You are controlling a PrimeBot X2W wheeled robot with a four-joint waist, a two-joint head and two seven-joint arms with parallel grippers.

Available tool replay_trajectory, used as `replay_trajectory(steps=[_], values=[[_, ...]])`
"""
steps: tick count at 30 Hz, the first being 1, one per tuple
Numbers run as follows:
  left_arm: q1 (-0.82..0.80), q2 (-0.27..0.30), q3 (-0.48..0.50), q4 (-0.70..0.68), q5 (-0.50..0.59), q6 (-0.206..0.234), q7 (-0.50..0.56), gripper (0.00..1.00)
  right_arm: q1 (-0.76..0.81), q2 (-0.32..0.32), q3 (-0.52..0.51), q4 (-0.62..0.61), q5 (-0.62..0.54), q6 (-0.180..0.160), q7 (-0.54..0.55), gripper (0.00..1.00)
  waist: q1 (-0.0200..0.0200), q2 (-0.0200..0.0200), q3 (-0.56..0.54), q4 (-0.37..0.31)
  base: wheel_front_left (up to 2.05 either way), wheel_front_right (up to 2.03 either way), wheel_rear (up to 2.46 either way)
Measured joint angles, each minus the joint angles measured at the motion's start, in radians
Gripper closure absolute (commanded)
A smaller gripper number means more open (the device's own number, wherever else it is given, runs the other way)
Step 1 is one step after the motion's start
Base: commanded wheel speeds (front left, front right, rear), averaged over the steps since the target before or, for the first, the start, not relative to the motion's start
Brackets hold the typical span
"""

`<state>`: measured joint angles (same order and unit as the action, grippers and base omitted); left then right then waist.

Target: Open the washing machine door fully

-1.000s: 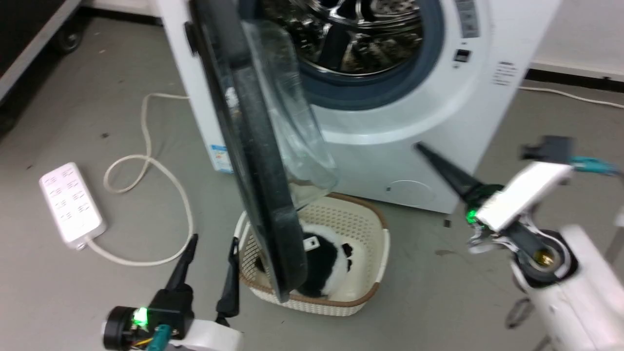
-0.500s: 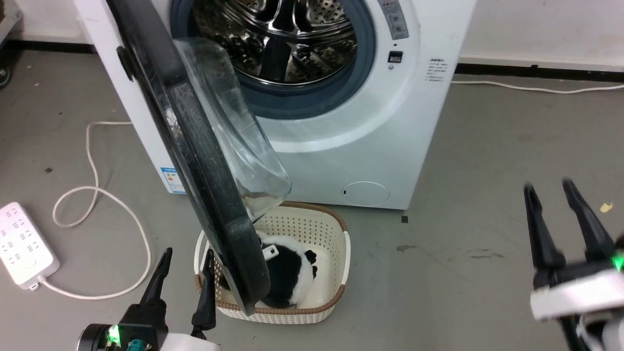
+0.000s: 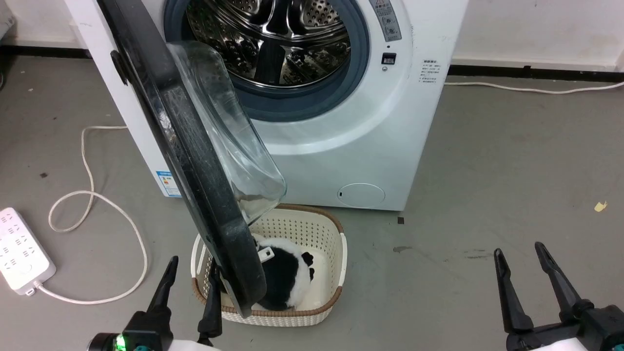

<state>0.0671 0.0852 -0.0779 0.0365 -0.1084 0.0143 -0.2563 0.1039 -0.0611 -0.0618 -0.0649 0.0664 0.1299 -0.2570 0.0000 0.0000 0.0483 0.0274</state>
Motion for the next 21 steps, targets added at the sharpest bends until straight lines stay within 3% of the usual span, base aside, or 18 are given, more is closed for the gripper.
replay_trajectory(steps=[10, 11, 12, 17, 21], values=[[0.015, -0.009, 0.004, -0.002, 0.006, -0.005, 0.0, 0.0, 0.01, 0.004, -0.011, 0.011, -0.002, 0.0, 0.0, 0.0, 0.0, 0.0001, -0.019, -0.001, 0.0, 0.0, 0.0], [0.015, -0.009, 0.006, -0.004, 0.009, -0.009, 0.0, 0.71, 0.01, 0.005, -0.011, 0.011, 0.0, 0.0, 0.0, 0.0, -0.0001, 0.0, -0.02, -0.001, 0.0, 0.0, 0.0], [0.015, -0.009, 0.007, -0.007, 0.01, -0.01, 0.0, 1.0, 0.01, 0.005, -0.011, 0.011, 0.004, 0.0, 0.0, 0.0, -0.0001, 0.0, -0.022, 0.0, 0.0, 0.0, 0.0], [0.015, -0.011, 0.028, -0.047, 0.017, -0.014, 0.0, 1.0, 0.01, 0.005, -0.008, 0.014, 0.016, 0.0, 0.0, 0.0, 0.0, 0.0, -0.025, 0.002, 0.0, 0.0, 0.0], [-0.013, -0.025, 0.122, -0.208, -0.024, 0.028, 0.0, 1.0, 0.01, 0.006, -0.003, 0.014, 0.031, 0.0, 0.0, 0.0, 0.0, 0.0, -0.025, 0.006, 0.0, 0.0, 0.0]])
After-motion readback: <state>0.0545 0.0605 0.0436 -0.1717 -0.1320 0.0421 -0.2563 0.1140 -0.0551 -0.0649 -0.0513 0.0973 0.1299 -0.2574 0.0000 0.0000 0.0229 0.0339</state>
